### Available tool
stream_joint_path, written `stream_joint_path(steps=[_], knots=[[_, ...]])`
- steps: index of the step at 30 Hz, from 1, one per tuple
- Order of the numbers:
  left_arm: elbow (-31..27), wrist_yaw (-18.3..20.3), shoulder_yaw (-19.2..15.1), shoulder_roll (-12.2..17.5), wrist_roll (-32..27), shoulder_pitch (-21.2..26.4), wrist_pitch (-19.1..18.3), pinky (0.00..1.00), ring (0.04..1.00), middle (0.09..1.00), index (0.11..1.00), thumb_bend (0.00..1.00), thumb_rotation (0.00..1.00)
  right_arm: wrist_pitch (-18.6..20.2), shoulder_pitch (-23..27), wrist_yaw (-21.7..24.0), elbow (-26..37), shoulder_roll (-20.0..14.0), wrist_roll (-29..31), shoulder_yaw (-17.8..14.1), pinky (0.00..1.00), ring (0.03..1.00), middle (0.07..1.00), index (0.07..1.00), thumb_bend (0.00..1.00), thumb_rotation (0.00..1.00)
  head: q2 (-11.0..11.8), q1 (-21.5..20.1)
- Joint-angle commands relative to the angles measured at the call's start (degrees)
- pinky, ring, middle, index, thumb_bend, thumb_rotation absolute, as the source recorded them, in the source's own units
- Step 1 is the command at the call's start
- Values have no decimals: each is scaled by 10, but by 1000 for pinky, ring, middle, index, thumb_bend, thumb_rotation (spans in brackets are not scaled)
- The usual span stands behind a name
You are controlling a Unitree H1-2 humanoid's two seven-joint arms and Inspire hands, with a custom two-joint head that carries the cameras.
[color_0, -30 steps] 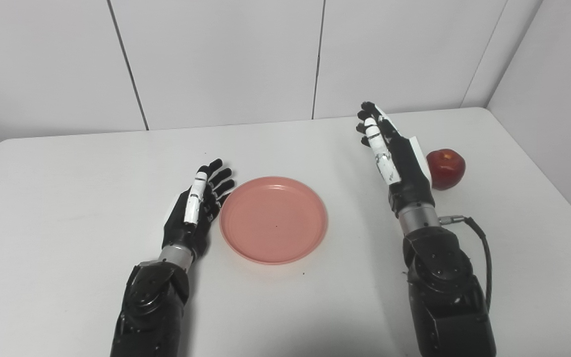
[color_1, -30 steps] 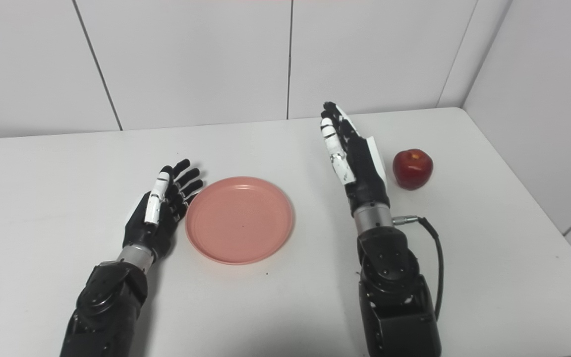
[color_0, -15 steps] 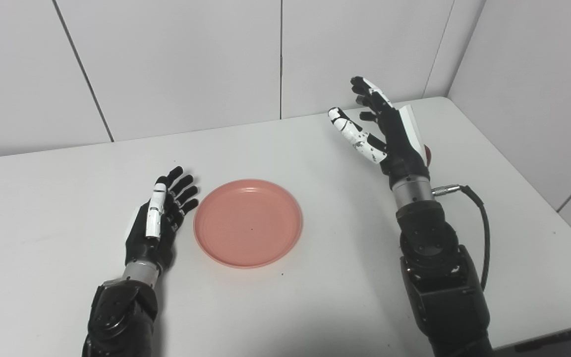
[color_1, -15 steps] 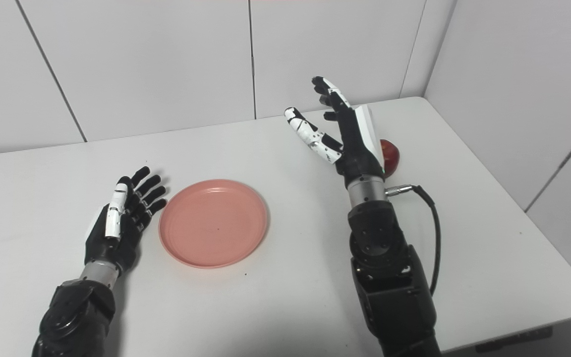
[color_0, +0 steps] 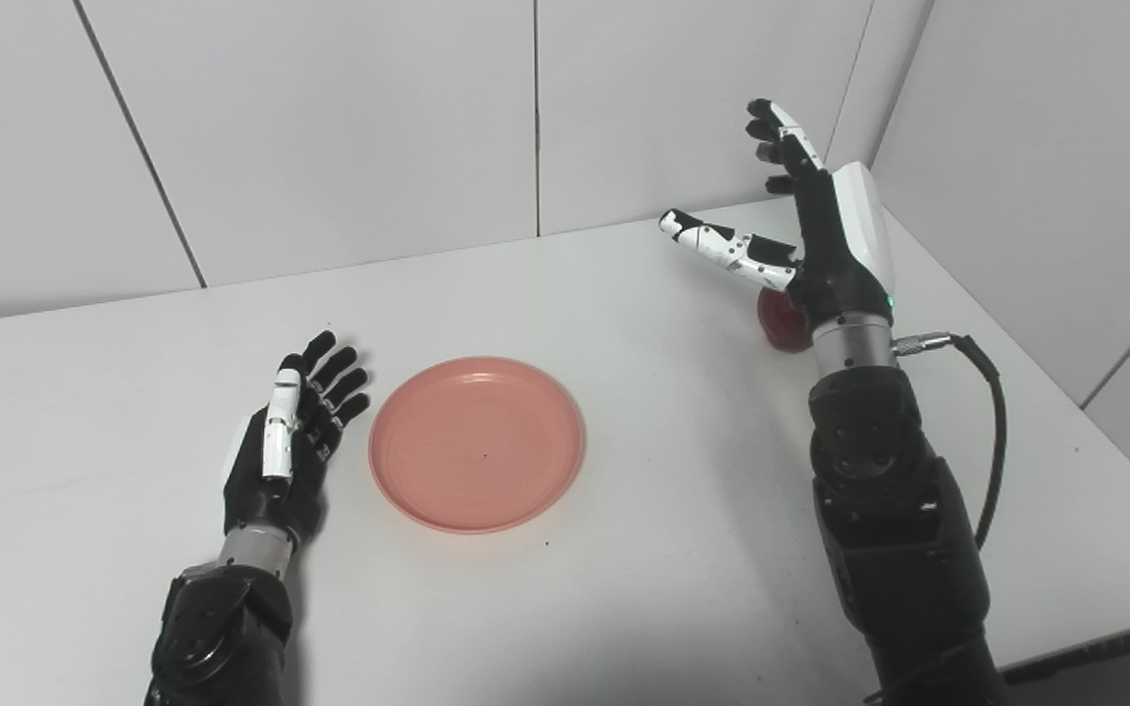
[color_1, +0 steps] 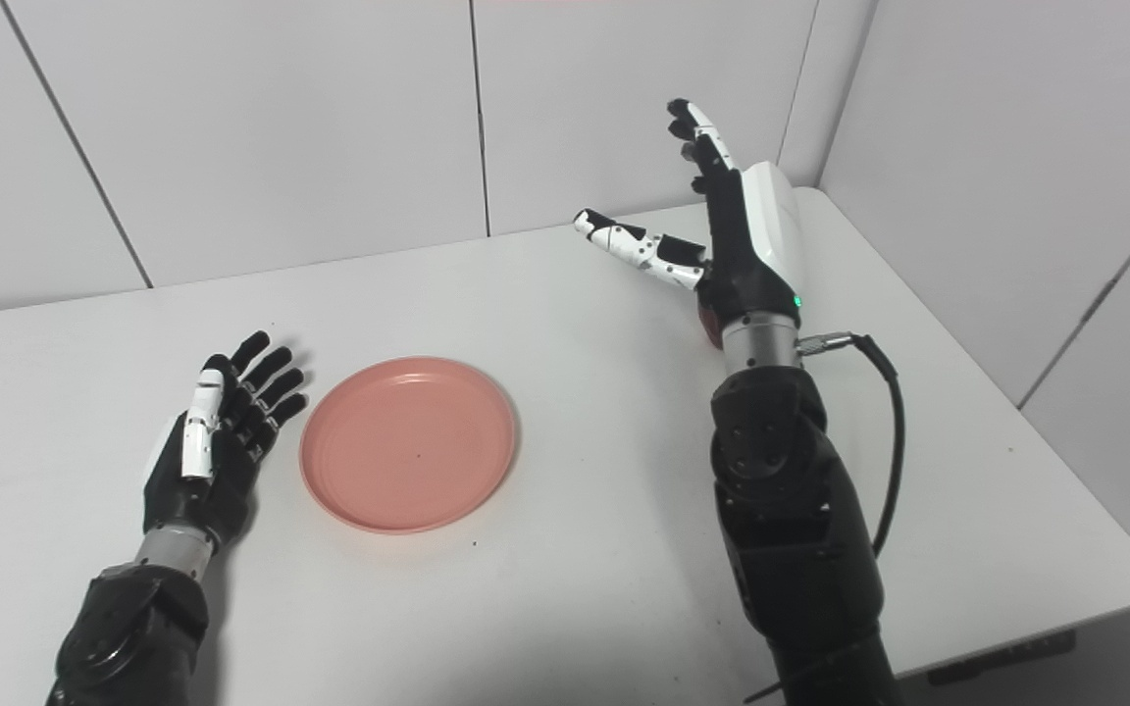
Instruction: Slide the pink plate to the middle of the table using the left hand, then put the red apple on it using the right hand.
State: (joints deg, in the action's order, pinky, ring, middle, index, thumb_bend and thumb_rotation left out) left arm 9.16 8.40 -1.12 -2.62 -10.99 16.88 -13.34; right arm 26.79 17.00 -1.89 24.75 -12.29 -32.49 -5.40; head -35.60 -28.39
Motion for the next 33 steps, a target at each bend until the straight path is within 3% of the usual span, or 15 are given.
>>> stream_joint_path(steps=[1,8,20,33], knots=[[8,1,-3,4,-7,6,-5,873,878,890,880,415,1000,-1,23,-1,13,-15,-12,-10,771,856,873,901,845,495,1,0],[11,5,-6,5,-11,6,-4,883,885,894,886,412,1000,-2,14,-9,-3,-38,-41,-25,746,844,873,910,909,530,2,-1],[13,11,-11,7,-22,5,-6,891,887,898,889,410,1000,-1,6,-4,-39,-49,-63,-51,731,863,904,930,994,538,2,-10],[10,12,-10,11,-28,4,-9,895,891,901,893,412,1000,-2,0,-10,-93,-61,-53,-55,721,852,895,926,1000,534,-3,-12]])
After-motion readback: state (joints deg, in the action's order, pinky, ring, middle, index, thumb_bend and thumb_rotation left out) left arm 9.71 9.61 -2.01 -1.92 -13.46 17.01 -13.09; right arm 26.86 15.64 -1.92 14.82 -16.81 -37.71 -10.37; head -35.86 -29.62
